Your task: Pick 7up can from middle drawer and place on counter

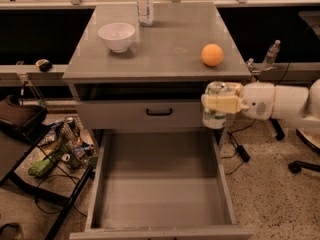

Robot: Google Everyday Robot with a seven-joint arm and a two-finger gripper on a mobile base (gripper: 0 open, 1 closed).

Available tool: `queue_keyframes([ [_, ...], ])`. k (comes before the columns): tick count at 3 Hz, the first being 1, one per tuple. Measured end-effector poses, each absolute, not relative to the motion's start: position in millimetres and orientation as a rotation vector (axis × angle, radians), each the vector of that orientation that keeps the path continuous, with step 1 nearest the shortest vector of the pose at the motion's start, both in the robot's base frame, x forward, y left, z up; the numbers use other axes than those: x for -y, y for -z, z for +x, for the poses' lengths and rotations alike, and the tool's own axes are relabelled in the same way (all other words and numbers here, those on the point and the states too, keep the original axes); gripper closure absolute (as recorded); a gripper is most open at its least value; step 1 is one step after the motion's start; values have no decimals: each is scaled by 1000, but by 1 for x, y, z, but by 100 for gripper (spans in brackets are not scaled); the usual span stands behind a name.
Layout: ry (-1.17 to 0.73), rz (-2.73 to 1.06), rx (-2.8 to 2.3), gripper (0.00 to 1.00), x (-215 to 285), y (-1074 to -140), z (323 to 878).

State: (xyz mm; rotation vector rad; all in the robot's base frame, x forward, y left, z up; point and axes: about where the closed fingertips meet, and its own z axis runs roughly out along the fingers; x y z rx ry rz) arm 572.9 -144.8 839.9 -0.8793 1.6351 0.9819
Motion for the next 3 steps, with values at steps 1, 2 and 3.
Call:
queue_keyframes([
  [1,-875,-883,-1696,100,150,-923,579],
  [2,-760,-842,-1704,100,158,-1005,597],
  [3,-669,-783,-1636,100,169,-1062,634],
])
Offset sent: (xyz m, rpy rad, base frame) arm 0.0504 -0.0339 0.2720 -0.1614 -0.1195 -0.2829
